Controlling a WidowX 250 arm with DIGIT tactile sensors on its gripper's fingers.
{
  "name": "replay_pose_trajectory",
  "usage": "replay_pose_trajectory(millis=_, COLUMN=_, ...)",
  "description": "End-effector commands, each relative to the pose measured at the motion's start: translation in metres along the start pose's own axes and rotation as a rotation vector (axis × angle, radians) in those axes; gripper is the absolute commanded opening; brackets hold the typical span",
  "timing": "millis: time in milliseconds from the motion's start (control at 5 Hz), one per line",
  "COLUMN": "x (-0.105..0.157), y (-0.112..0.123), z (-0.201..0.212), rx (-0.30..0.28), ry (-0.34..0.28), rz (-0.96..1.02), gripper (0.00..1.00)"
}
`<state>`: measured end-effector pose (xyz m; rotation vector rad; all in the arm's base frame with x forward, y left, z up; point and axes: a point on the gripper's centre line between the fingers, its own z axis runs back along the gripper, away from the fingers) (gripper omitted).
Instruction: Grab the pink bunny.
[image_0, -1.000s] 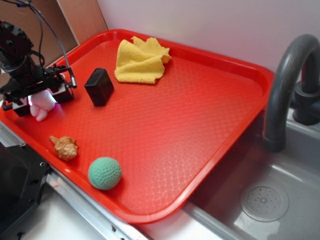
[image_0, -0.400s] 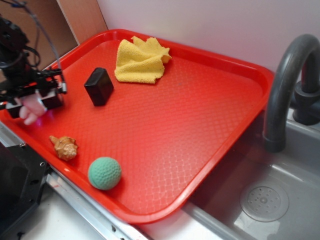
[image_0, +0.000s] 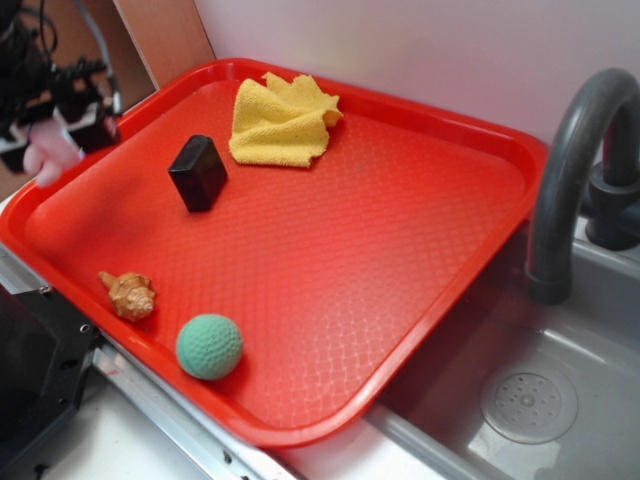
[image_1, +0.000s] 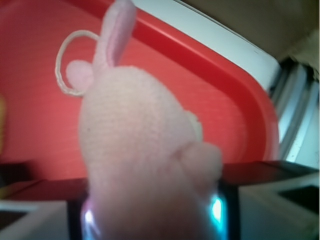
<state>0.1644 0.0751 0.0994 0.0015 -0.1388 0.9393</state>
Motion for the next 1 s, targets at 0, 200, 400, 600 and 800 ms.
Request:
replay_pose_trajectory(millis=0, x=-0.009, y=-0.046, z=0.058, rx=-0.102, ry=-0.044, rz=-0.114, gripper=0.0)
replay_pose_trajectory(millis=200, x=-0.022, y=-0.061, z=0.088, rx=-0.137, ry=-0.057, rz=-0.136, gripper=0.0)
replay_pose_trajectory(millis=400, x=-0.028, y=-0.065, z=0.115, rx=-0.174, ry=-0.057, rz=-0.143, gripper=0.0)
replay_pose_trajectory(millis=600, x=-0.033, y=-0.063, z=0.114, rx=-0.188, ry=-0.1, rz=-0.129, gripper=0.0)
replay_pose_trajectory(millis=800, x=-0.03, y=-0.059, z=0.105, rx=-0.185, ry=-0.026, rz=-0.118, gripper=0.0)
